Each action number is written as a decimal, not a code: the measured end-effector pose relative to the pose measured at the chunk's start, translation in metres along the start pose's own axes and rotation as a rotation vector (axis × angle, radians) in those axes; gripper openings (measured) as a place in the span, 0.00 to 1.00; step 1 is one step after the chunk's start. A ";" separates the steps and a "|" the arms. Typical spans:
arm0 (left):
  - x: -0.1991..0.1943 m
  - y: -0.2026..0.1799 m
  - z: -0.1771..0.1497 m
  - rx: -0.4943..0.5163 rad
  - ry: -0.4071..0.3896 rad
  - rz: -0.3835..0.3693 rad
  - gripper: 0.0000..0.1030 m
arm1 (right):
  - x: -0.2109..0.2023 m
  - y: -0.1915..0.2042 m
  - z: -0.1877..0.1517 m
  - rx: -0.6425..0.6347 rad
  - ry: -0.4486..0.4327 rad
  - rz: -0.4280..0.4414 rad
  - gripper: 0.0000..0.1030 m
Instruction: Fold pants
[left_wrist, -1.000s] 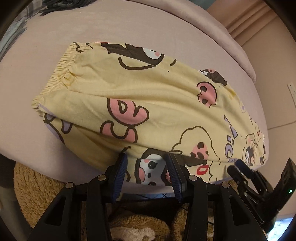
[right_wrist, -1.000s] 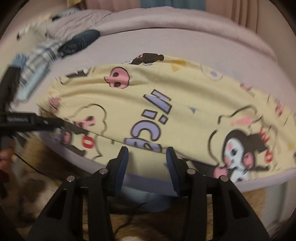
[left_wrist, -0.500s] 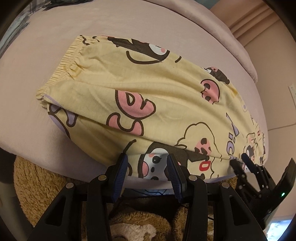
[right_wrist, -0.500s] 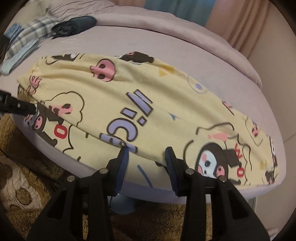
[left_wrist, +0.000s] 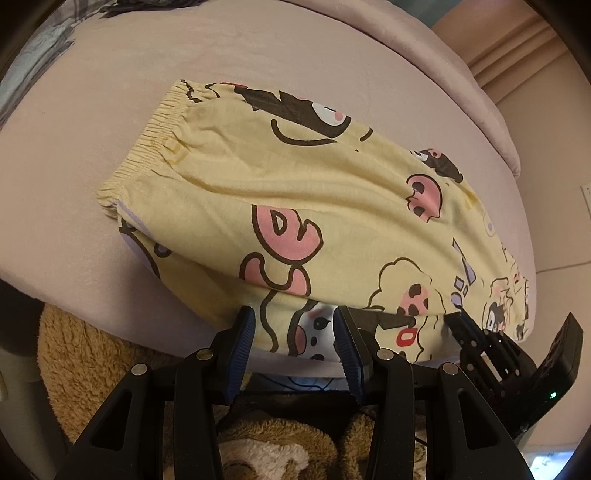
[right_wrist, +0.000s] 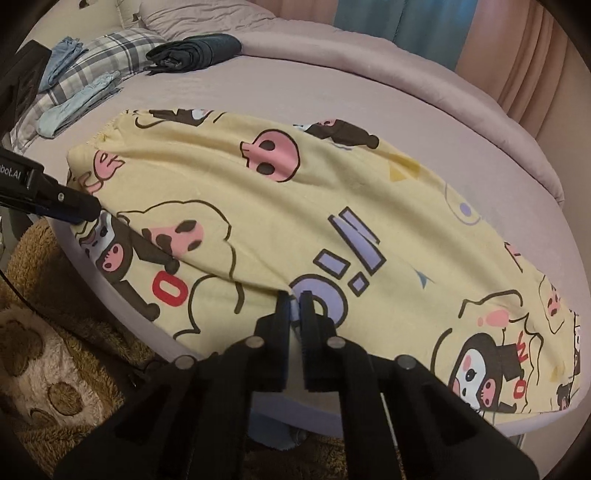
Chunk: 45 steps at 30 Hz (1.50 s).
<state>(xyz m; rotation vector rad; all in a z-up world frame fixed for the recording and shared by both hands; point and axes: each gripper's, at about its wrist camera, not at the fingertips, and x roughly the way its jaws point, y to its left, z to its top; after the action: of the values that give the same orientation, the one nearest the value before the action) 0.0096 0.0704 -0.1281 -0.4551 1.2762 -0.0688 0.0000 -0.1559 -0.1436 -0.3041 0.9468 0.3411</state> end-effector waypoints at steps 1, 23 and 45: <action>-0.002 0.001 0.000 0.001 0.001 0.001 0.45 | -0.002 0.002 -0.001 0.014 0.002 0.016 0.04; -0.006 0.036 0.024 -0.212 -0.094 -0.071 0.41 | -0.035 -0.003 -0.025 0.074 -0.011 0.236 0.04; -0.008 0.043 -0.003 -0.122 -0.152 0.114 0.02 | -0.020 -0.003 -0.035 0.098 0.053 0.284 0.04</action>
<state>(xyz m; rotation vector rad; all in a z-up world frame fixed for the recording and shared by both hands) -0.0042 0.1106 -0.1371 -0.4816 1.1583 0.1382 -0.0352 -0.1755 -0.1459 -0.0884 1.0580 0.5470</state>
